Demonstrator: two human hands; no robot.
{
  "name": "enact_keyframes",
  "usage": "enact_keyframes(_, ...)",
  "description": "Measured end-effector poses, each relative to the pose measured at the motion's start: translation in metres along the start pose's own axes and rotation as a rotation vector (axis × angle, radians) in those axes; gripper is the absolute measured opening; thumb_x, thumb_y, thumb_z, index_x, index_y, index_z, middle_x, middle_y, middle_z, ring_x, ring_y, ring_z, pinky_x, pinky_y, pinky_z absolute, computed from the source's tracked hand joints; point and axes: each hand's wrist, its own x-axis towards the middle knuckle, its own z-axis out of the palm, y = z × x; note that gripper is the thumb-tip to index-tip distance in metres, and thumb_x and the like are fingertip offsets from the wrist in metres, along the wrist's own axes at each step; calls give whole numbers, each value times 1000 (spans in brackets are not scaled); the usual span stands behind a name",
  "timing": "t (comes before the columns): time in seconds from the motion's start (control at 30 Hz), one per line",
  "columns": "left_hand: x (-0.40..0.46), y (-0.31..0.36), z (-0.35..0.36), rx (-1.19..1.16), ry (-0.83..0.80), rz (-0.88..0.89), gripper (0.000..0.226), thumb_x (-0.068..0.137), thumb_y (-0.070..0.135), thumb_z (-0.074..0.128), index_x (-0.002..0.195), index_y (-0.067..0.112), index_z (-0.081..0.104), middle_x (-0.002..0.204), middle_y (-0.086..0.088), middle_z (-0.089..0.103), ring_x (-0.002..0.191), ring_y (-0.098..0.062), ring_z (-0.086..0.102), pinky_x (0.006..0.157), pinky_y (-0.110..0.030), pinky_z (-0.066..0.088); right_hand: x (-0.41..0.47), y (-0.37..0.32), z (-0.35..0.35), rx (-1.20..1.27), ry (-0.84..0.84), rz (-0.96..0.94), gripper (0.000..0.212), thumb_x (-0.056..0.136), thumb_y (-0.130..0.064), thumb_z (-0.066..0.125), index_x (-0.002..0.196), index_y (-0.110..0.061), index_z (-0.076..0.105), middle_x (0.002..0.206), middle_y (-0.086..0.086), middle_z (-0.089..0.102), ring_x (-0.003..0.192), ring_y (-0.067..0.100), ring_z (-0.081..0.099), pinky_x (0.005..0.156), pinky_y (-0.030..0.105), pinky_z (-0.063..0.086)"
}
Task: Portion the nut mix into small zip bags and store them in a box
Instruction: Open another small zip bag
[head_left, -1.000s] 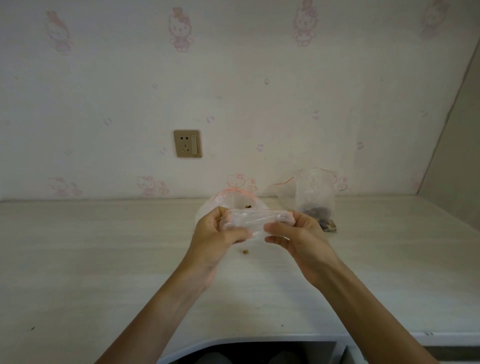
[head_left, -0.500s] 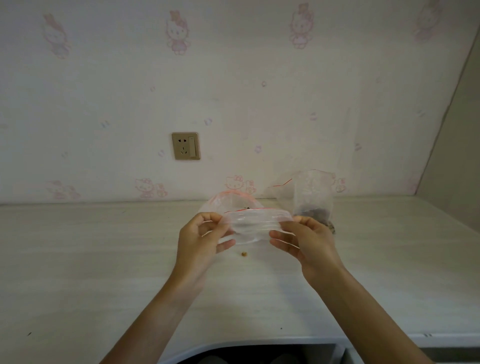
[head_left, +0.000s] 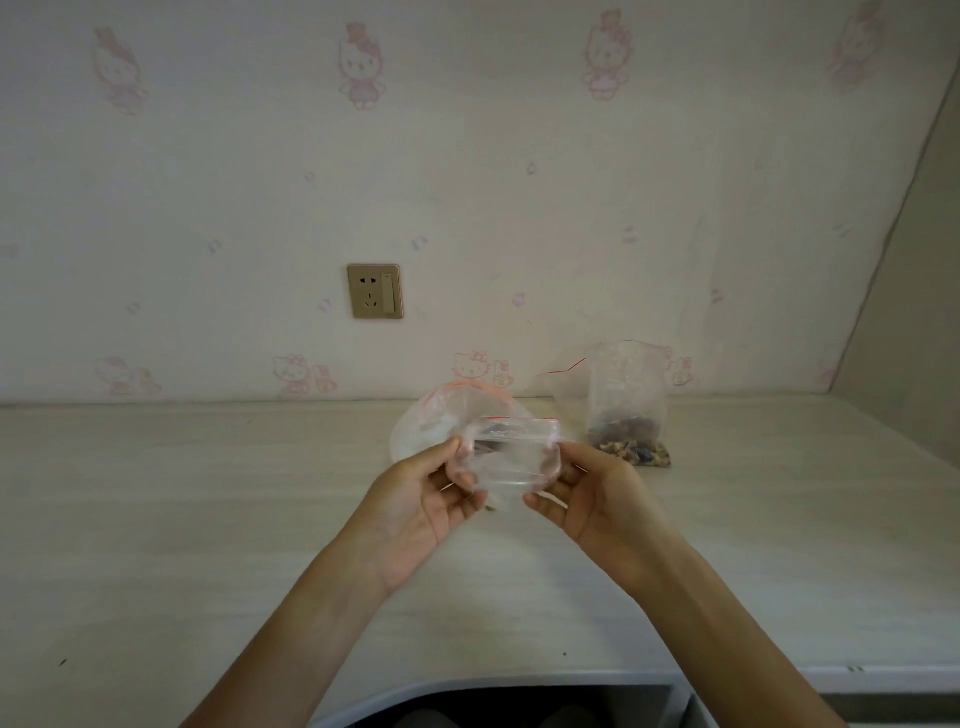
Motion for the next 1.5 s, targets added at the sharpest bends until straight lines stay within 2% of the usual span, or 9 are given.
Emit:
enact_keyframes(0.17,1,3,-3,-89,22,-28,16,86,15,63,70,11,63,69,-1,53,65,-15,62,83,-37,54,3,-1,0,19,61,12,32,89,-11,52,57,-15,49,64,6,46,60,22,56,67,39,57)
enact_keyframes(0.3,-1,-3,-5,-144,-46,-7,12,88,16,62,78,11,55,67,-4,59,69,-20,68,97,-43,53,-2,-1,-6,10,-52,-16,9,82,-16,70,77,-8,71,90,15,63,88,29,64,77,42,60)
enact_keyframes(0.4,-2,-6,-4,82,-117,116,26,80,14,73,68,13,50,66,-4,50,69,-18,59,88,-39,56,-3,0,-10,-220,-59,-98,23,80,-14,77,97,0,70,102,17,70,100,29,68,87,39,59)
enact_keyframes(0.6,7,-21,-1,509,216,421,35,85,8,79,59,23,61,72,-3,63,75,-15,67,79,-32,64,2,13,1,-374,316,-176,20,91,-10,74,100,7,69,87,15,71,77,22,68,71,34,61)
enact_keyframes(0.77,12,-26,-18,627,390,593,15,87,7,80,90,10,66,93,-6,71,82,-16,73,71,-35,65,3,10,-6,-237,423,-187,16,89,6,72,93,-6,62,85,17,73,67,27,73,64,35,64)
enact_keyframes(0.97,9,-28,-28,342,249,375,16,88,7,79,99,7,67,101,-19,78,96,-26,78,76,-31,64,6,15,-16,76,256,-33,28,79,7,73,107,10,71,101,24,76,86,27,78,71,31,64)
enact_keyframes(1.1,7,-19,-29,-60,22,118,11,81,7,77,91,8,77,97,-17,77,95,-23,78,81,-38,64,7,16,-22,169,133,16,10,76,-4,73,82,-1,81,90,15,76,81,21,77,70,29,63)
enact_keyframes(1.33,12,-20,-22,38,21,75,34,83,20,72,114,4,75,96,-11,75,87,-22,76,76,-38,63,10,16,-16,-28,74,56,18,101,-17,57,95,-5,70,79,8,63,74,20,66,75,36,61)
enact_keyframes(1.5,11,-13,-19,-31,4,42,10,73,18,72,75,8,73,80,-8,72,78,-24,75,72,-41,63,9,12,-10,26,84,50,14,91,-11,57,89,-4,70,86,13,62,76,24,65,71,38,60)
